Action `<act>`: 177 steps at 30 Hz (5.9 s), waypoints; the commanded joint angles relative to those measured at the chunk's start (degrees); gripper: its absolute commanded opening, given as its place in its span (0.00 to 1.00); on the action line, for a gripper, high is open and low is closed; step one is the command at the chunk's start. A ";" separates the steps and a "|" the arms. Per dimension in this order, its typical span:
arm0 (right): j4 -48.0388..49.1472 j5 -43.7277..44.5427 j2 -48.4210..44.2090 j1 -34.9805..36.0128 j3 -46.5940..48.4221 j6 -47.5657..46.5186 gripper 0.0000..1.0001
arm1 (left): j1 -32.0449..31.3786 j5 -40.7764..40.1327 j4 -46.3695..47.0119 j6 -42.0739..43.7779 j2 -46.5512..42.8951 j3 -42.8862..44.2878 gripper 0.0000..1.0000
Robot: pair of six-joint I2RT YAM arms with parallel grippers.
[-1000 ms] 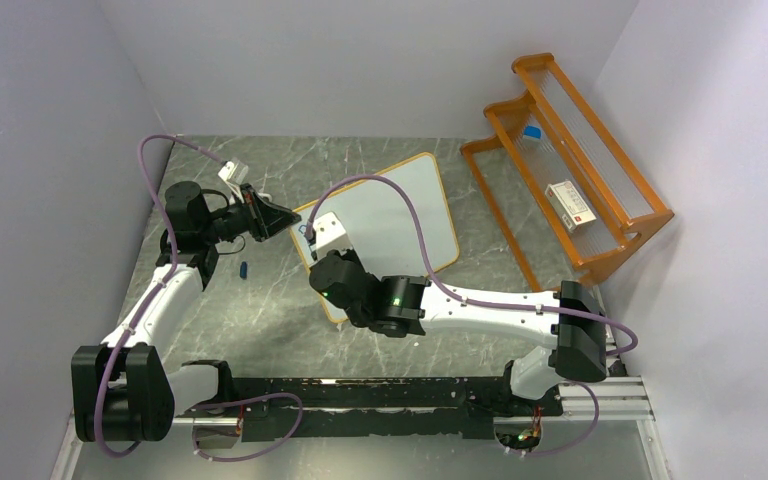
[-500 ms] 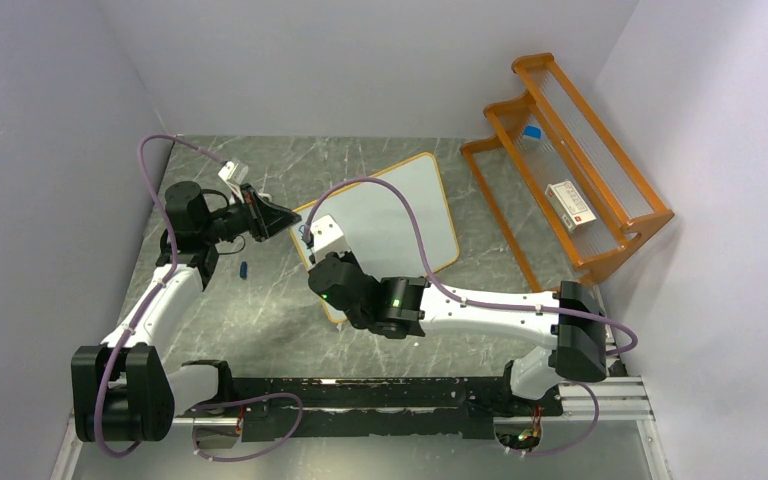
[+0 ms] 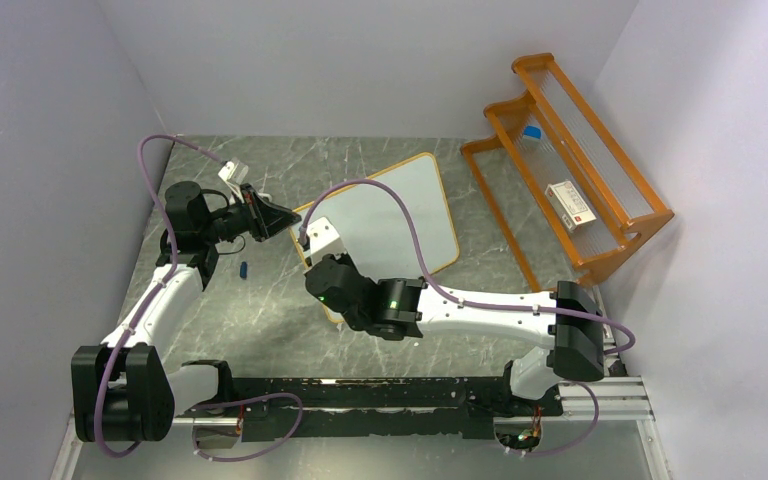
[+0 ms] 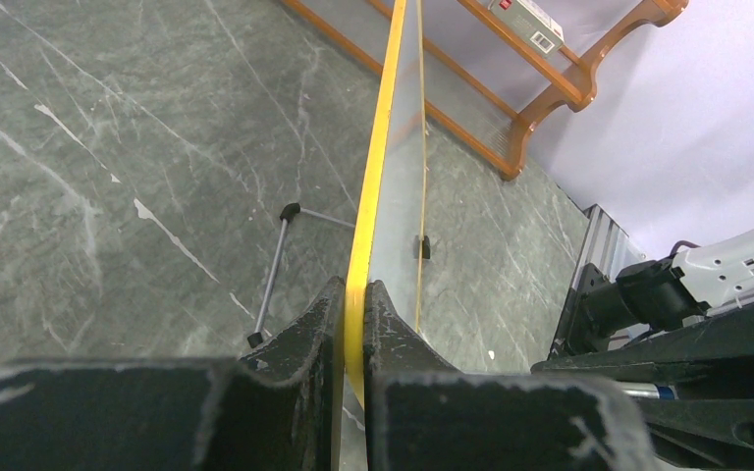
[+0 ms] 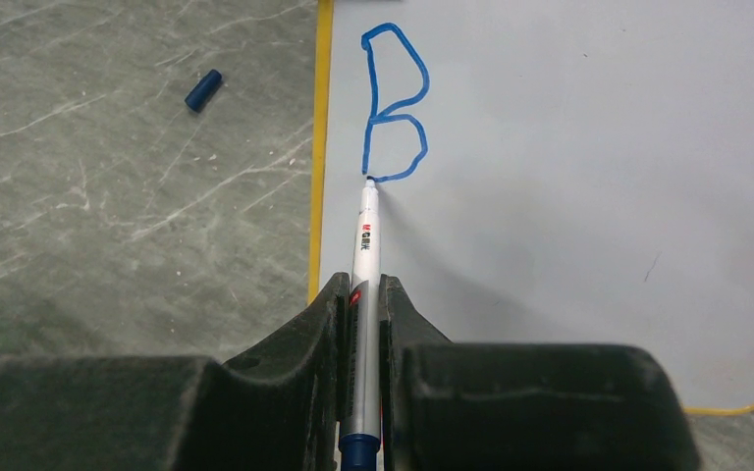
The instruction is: Write a sentence on the whiteboard
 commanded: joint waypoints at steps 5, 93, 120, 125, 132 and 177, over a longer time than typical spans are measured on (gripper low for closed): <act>2.20 0.11 1.21 0.28 2.03 0.21 0.00 | -1.31 0.15 -4.72 2.31 0.45 -0.46 0.05; 11.79 1.05 -3.07 -4.24 -5.11 -5.40 0.00 | -1.30 -0.50 -6.62 3.65 1.50 0.24 0.05; 4.31 -0.56 -5.89 -4.03 -7.54 0.11 0.00 | -1.29 -0.69 -6.65 3.62 1.59 0.33 0.05; 3.70 -0.84 -6.00 -3.98 -7.63 0.49 0.00 | -1.33 -0.68 -6.73 3.67 1.51 0.31 0.05; 3.47 -1.32 -5.85 -3.87 -7.55 0.51 0.00 | -1.25 -0.69 -6.71 3.65 1.46 0.24 0.05; 9.87 1.76 -4.56 -3.80 -5.60 -4.24 0.00 | -1.34 -0.31 -6.37 3.39 1.86 0.17 0.05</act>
